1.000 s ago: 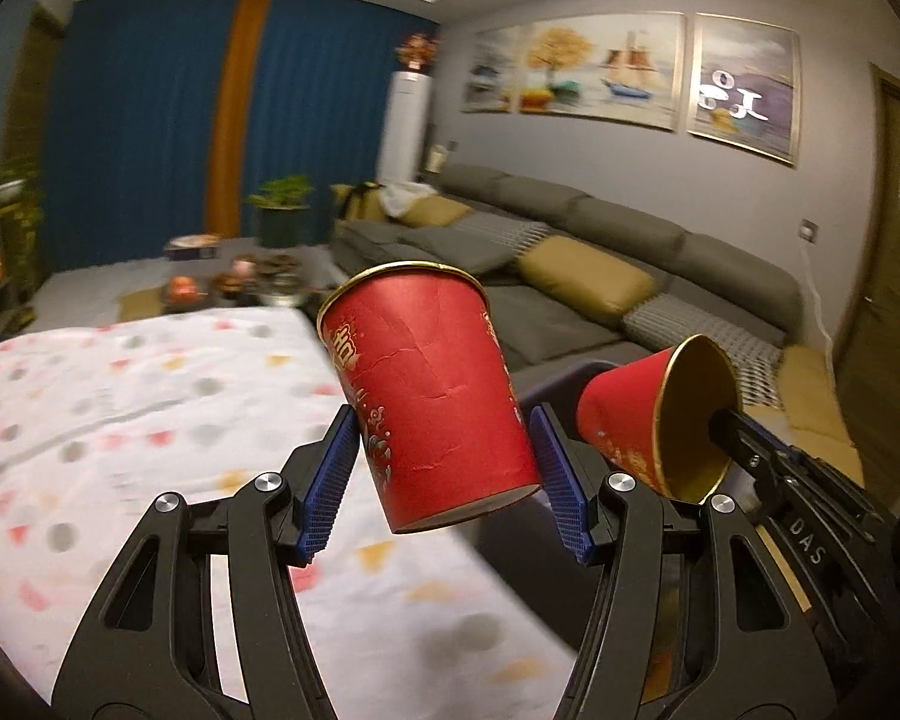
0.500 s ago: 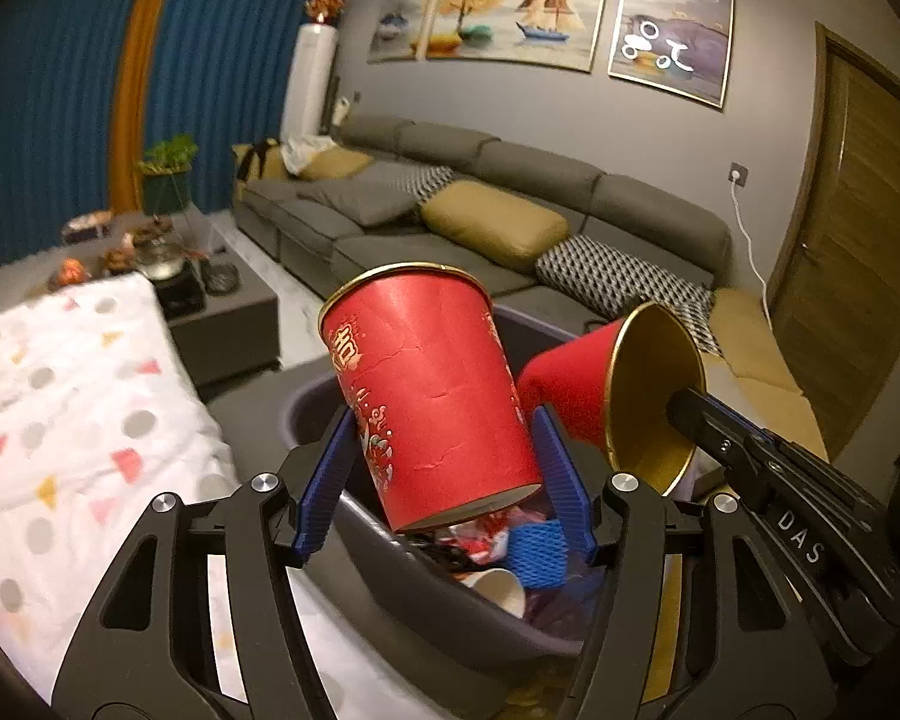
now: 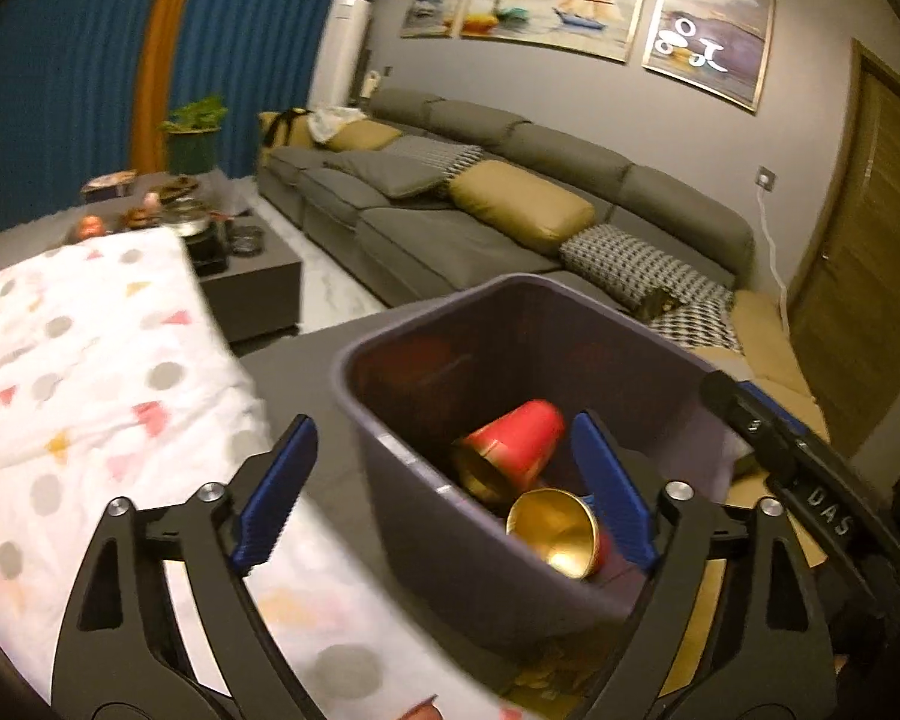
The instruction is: Collect trash
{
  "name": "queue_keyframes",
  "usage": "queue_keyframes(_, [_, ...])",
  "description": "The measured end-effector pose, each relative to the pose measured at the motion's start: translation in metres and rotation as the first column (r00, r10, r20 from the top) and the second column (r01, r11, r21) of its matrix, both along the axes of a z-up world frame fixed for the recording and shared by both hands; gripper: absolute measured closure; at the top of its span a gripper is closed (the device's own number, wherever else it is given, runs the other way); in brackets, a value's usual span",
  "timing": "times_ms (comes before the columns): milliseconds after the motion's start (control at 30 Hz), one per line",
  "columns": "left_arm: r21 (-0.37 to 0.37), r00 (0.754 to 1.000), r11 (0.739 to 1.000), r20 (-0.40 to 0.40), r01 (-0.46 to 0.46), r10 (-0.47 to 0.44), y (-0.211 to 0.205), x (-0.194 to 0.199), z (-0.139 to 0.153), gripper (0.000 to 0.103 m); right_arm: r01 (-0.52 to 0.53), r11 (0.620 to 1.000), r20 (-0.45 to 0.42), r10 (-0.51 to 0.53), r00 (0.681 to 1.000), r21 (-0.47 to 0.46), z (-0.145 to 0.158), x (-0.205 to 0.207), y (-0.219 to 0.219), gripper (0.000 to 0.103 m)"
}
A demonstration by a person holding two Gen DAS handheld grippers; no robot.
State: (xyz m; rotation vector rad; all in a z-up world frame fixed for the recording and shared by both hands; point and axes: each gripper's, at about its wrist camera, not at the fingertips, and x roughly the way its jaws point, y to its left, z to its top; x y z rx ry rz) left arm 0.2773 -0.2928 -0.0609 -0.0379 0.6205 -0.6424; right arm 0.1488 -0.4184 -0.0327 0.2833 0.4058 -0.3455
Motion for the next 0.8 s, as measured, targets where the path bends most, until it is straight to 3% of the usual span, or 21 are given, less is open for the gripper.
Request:
queue_keyframes(33, [0.016, 1.000, 1.000, 0.012, -0.020, 0.020, 0.006, -0.003, 0.001, 0.013, 0.002, 1.000, -0.003, -0.002, 1.000, -0.011, 0.000, -0.002, 0.003, 0.042])
queue_keyframes(133, [0.060, 0.994, 0.994, 0.058, -0.091, 0.088, 0.025, -0.016, 0.006, 0.010, -0.012, 0.999, -0.005, 0.012, 1.000, -0.049, 0.002, -0.007, 0.015, 0.025])
queue_keyframes(233, [0.076, 0.983, 0.983, 0.093, -0.167, 0.159, 0.050, -0.033, 0.014, 0.006, -0.038, 0.995, -0.023, 0.036, 0.999, -0.090, 0.005, -0.012, 0.032, 0.016])
queue_keyframes(367, [0.102, 0.957, 0.959, 0.152, -0.264, 0.247, 0.076, -0.056, 0.024, 0.006, -0.071, 0.991, -0.034, 0.068, 0.997, -0.111, 0.007, -0.020, 0.053, 0.012])
queue_keyframes(400, [0.105, 0.949, 0.952, 0.164, -0.288, 0.269, 0.085, -0.063, 0.027, 0.006, -0.077, 0.991, -0.036, 0.073, 0.997, -0.111, 0.007, -0.022, 0.058, 0.006])
queue_keyframes(800, [0.093, 0.899, 0.904, 0.189, -0.417, 0.395, 0.164, -0.134, 0.042, 0.006, -0.093, 0.977, 0.008, 0.096, 0.995, -0.193, 0.024, -0.076, 0.132, 0.006])
